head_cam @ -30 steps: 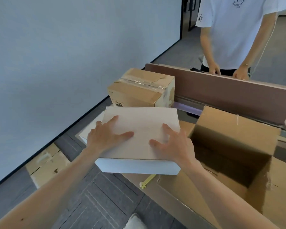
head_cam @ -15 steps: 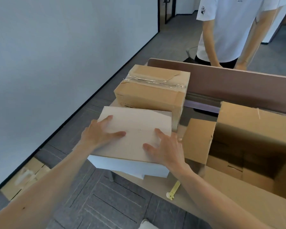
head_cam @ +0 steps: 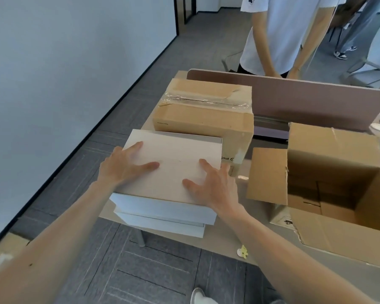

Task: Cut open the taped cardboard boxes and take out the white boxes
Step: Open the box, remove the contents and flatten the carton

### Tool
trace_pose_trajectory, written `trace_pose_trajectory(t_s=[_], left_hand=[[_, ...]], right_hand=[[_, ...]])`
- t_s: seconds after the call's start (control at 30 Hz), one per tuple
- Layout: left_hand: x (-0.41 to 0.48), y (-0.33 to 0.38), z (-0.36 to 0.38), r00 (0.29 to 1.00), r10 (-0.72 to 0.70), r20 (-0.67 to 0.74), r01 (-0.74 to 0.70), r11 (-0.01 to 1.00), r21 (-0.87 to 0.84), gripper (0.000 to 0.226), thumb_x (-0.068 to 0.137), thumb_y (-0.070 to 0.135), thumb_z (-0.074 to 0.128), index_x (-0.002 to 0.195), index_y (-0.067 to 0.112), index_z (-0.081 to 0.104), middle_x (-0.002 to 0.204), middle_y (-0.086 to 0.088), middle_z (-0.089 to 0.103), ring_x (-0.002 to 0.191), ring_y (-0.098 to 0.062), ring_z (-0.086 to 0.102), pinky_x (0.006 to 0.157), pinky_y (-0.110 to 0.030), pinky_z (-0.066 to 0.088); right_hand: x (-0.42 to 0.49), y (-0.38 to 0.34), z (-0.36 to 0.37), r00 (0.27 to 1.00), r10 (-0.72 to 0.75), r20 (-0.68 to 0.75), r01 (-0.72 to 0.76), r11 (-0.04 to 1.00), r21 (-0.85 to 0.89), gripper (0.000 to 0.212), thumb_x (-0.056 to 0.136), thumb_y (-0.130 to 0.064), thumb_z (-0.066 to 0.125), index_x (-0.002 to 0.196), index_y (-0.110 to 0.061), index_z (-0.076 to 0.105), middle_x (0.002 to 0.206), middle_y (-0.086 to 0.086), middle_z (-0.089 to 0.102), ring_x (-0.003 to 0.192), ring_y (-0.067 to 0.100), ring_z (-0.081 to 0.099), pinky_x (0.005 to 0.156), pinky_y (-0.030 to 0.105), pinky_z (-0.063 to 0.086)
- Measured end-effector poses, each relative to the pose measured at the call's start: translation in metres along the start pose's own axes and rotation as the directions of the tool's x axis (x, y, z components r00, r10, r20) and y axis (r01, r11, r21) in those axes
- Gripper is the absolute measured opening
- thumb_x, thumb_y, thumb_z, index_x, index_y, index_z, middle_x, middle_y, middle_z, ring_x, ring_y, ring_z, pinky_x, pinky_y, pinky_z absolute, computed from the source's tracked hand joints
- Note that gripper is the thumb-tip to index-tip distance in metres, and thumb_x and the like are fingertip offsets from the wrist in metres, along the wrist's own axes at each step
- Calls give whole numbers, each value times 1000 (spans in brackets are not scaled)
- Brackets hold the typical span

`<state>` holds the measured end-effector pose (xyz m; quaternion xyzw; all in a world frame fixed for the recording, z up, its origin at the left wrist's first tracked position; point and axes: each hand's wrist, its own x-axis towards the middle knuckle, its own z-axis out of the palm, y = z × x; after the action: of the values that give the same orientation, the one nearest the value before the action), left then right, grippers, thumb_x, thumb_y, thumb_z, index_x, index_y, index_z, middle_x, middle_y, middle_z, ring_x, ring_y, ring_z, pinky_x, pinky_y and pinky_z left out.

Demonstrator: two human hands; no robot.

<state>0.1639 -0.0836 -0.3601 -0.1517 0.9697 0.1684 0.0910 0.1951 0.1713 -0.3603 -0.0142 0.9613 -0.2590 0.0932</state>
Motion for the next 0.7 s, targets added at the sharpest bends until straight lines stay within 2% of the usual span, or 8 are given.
trace_pose_trajectory(t_s=[0.13,0.23,0.33,0.4,0.47,0.53,0.63,0.7], left_hand=[[5,-10,1,1000,11,5,-11,1000,2,111,52,103,37,150,52,21,142,-9,41,130,-36,45,102,-56,39],[6,-10,6,1000,20,-1,-20,999,-24,101,64,96,45,150,49,23,150,-8,33,136,-35,39,104,-58,36],[6,-1,13,989,80,-126,-75,996,44,98,65,97,34,144,41,39,156,-10,28,143,-32,28,112,-59,27],[3,14,22,962,161,-222,-148,986,70,88,69,91,33,136,36,51,155,-9,31,144,-30,27,116,-59,20],[-6,38,34,928,257,-271,-262,965,19,73,75,78,42,128,31,59,150,-7,37,142,-26,31,117,-55,18],[-17,68,47,885,369,-284,-396,917,-42,59,79,65,50,120,26,64,142,-4,46,136,-23,40,116,-50,23],[-32,116,65,804,515,-296,-555,829,-65,40,81,47,61,112,22,68,128,0,55,122,-20,50,107,-39,32],[-41,150,76,744,591,-312,-641,763,-84,33,82,41,63,106,19,68,118,2,58,112,-18,54,100,-36,40]], right_hand=[[0,-3,5,1000,-15,-1,15,1000,-9,72,81,-65,55,144,-37,35,124,11,38,101,42,58,77,38,43],[3,7,1,999,-30,12,30,999,-14,69,85,-65,53,147,-39,33,132,11,38,109,41,56,88,41,46],[10,27,-3,999,-51,14,50,997,67,61,92,-58,50,147,-38,33,134,7,42,115,36,55,93,43,47],[13,42,-5,997,-80,-17,82,988,130,57,96,-53,47,148,-34,35,134,4,49,116,29,56,95,43,48],[13,54,-6,991,-110,-78,122,979,163,50,99,-47,46,146,-30,41,128,-1,58,110,20,59,89,38,50],[12,68,-8,985,-120,-127,141,975,173,41,101,-41,45,140,-30,47,114,-5,65,98,15,62,77,34,48],[8,93,-15,974,-100,-203,145,965,218,33,101,-35,46,133,-29,55,106,-7,70,89,15,64,79,37,53],[3,114,-25,967,-77,-241,140,955,260,28,102,-30,48,126,-24,61,102,-5,71,83,13,65,74,33,56]])
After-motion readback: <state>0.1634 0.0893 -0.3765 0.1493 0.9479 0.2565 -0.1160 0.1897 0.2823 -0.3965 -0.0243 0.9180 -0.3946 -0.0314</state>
